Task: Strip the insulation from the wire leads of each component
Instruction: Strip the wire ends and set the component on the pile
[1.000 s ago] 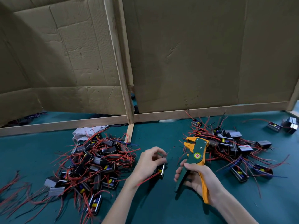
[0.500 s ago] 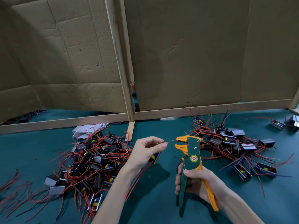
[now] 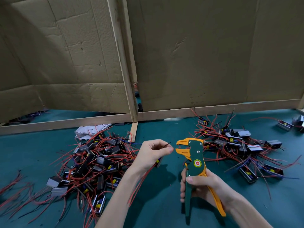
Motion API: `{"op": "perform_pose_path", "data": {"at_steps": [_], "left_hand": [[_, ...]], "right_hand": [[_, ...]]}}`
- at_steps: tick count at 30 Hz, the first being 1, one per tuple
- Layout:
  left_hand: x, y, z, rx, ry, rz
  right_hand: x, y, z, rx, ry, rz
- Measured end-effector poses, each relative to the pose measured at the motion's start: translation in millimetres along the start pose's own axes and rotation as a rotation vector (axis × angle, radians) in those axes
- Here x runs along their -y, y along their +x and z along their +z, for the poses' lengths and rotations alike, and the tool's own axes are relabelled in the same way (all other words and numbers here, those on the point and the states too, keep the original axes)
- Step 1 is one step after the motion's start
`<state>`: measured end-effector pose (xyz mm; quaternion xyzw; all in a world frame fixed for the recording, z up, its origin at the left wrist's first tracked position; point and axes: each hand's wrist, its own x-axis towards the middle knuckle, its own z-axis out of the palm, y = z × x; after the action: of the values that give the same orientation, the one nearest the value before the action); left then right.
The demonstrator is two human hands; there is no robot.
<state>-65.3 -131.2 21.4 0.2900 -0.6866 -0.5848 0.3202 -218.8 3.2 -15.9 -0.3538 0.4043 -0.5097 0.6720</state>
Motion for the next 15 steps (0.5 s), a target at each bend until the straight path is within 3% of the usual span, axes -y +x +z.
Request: {"op": "perform_pose_path", "data": {"at_steps": [8, 15], "left_hand": [[-4, -2, -2, 0.036, 0.038, -0.021], [-3, 0, -5, 0.028, 0.045, -0.054]], "right_hand": [[1, -2, 3, -0.041, -0.038, 0.039], [-10, 2, 20, -0.258, -0.087, 0.075]]}}
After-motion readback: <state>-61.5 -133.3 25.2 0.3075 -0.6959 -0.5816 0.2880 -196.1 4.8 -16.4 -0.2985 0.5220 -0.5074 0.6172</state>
